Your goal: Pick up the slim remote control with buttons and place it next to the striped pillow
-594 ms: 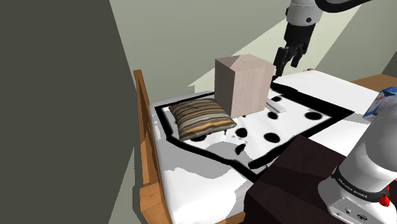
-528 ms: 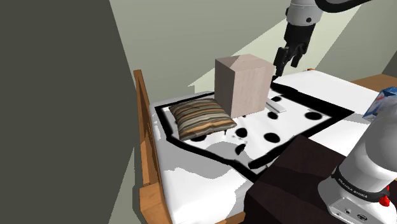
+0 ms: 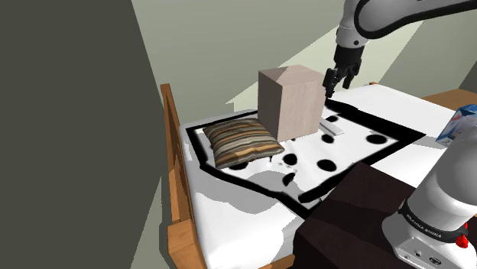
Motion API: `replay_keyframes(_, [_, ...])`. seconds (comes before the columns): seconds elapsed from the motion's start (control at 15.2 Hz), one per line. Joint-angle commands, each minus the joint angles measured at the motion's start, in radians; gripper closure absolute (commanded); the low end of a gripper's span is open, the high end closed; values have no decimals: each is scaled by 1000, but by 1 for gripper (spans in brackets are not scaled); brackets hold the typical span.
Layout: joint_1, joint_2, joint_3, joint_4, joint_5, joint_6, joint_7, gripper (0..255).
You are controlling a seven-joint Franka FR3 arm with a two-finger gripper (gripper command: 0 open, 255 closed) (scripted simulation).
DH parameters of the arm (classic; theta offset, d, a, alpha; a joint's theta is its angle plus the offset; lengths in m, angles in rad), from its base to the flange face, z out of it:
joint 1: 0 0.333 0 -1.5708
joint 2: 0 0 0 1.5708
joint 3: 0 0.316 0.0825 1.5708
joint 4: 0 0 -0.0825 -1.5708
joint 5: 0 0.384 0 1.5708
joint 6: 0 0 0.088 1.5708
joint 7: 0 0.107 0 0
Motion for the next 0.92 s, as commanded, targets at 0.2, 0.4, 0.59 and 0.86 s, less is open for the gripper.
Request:
replay_keyframes(0.2, [-36, 129, -81, 1, -23, 129, -56, 0])
replay_keyframes(0.4, [-53, 222, -127, 19, -24, 202, -91, 0])
replay_keyframes(0.59, [-66, 321, -172, 48, -15, 271, -130, 0])
replay_keyframes(0.86, [-80, 462, -227, 102, 20, 353, -192, 0])
